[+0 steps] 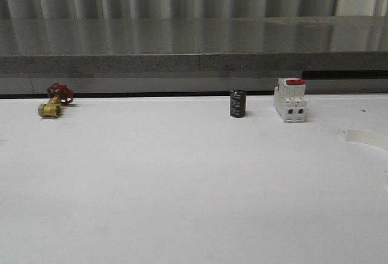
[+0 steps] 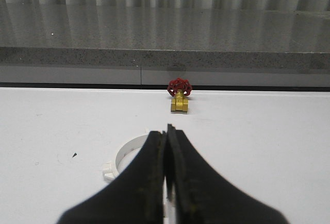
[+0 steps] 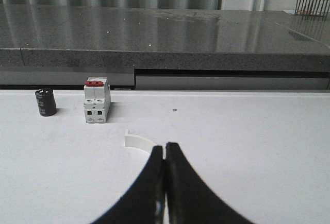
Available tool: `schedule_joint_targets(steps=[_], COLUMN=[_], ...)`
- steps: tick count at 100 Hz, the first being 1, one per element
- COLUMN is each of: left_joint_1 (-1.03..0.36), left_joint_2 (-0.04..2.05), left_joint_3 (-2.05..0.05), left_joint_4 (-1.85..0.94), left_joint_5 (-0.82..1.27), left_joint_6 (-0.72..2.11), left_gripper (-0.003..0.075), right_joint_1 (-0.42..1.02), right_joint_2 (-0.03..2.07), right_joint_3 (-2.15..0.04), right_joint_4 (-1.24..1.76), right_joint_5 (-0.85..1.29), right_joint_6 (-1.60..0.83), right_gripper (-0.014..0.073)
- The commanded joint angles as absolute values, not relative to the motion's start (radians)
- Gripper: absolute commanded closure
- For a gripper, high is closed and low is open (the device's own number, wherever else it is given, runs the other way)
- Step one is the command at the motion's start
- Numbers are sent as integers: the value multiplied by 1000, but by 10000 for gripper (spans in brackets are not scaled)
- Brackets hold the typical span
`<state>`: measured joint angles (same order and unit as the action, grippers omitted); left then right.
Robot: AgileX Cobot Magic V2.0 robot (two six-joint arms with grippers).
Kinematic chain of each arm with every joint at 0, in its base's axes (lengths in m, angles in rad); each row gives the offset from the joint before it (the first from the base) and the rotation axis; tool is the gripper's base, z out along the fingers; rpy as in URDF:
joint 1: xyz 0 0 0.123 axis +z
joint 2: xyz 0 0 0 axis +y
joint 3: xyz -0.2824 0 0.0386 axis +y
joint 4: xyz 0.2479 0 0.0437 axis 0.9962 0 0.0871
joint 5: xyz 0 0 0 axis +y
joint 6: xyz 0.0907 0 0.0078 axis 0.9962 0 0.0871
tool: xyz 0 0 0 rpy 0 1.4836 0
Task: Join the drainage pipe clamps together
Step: 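Lower the left gripper toward the white clamp half nearest it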
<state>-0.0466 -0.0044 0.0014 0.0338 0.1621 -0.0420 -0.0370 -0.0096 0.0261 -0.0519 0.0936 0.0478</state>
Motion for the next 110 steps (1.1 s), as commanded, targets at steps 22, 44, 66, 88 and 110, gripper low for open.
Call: schedule_joint_targets(steps=[22, 44, 66, 88, 110], left_joint_1=[-53, -53, -53, -53, -52], left_joint_2=[-14, 124, 333, 605, 867], left_joint_3=[-43, -219, -334, -424, -550], left_joint_4=[37, 37, 37, 52, 54], left_joint_5=[93, 247, 308, 345, 329], left_joint_6=[-43, -43, -43, -43, -45], left_gripper=[741, 741, 741, 565, 283], right_joint_1=[-45, -45, -45, -45, -45], right_joint_2=[-24, -24, -24, -24, -24], right_joint_3=[10, 10, 10, 10, 10], right_joint_4=[-60, -60, -60, -60, -60], right_joint_5=[18, 18, 18, 18, 18], right_joint_6=[43, 43, 43, 43, 43], right_gripper=[660, 660, 660, 660, 660])
